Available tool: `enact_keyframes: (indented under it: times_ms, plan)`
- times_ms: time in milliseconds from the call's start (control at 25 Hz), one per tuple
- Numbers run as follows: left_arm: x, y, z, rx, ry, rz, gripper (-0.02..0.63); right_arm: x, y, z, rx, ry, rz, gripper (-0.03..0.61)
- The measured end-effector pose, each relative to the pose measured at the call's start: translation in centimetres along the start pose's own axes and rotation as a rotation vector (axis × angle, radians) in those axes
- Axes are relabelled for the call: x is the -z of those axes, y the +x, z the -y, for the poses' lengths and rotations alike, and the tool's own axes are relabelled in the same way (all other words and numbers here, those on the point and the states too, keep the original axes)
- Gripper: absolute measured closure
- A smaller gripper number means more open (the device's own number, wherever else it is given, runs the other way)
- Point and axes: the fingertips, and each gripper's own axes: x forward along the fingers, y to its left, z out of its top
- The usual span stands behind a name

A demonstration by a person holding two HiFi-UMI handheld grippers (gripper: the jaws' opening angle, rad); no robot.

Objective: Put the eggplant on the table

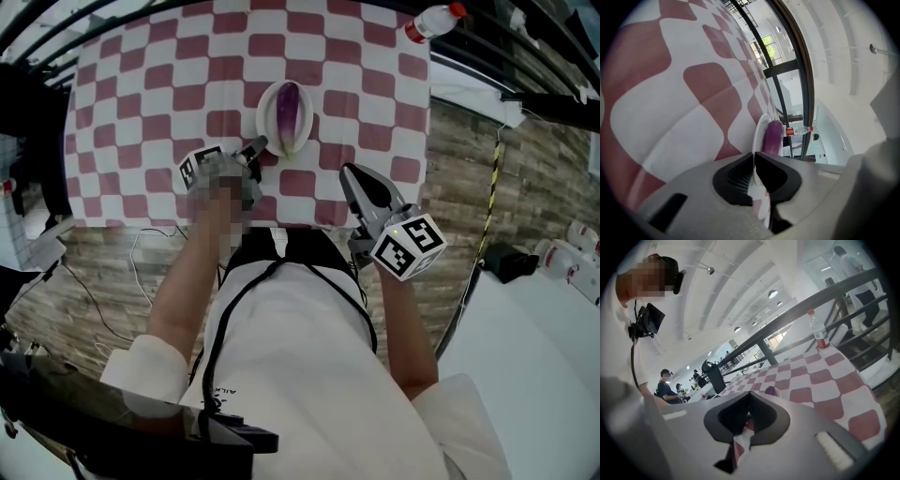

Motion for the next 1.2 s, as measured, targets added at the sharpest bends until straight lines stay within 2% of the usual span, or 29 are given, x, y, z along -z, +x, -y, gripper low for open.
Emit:
enact_keyframes:
  times_ms: [520,720,840,1200]
  plan:
    - [0.0,0.0,-0.3,-0.067,-0.004,0.001,0.583,0.0,-0.6,-1.0,0.004,-0.007,0.021,0.571]
    - [-0.2,-0.2,-0.4,-0.078,0.005,0.005,0.561,-0.1,-0.9,-1.4,0.013,-0.01,0.034,0.571]
    - [-0.2,-0.6,-0.2,-0.063,0.008,0.0,0.517,-0.3,-1.2,-1.8,0.018,-0.014,0.043,0.571]
    - [-0.3,-1.8,-0.6,-0.075,0.061,-0.045,0.497,-0.3,-2.2,-3.2,0.053,-0.022,0.075,0.571]
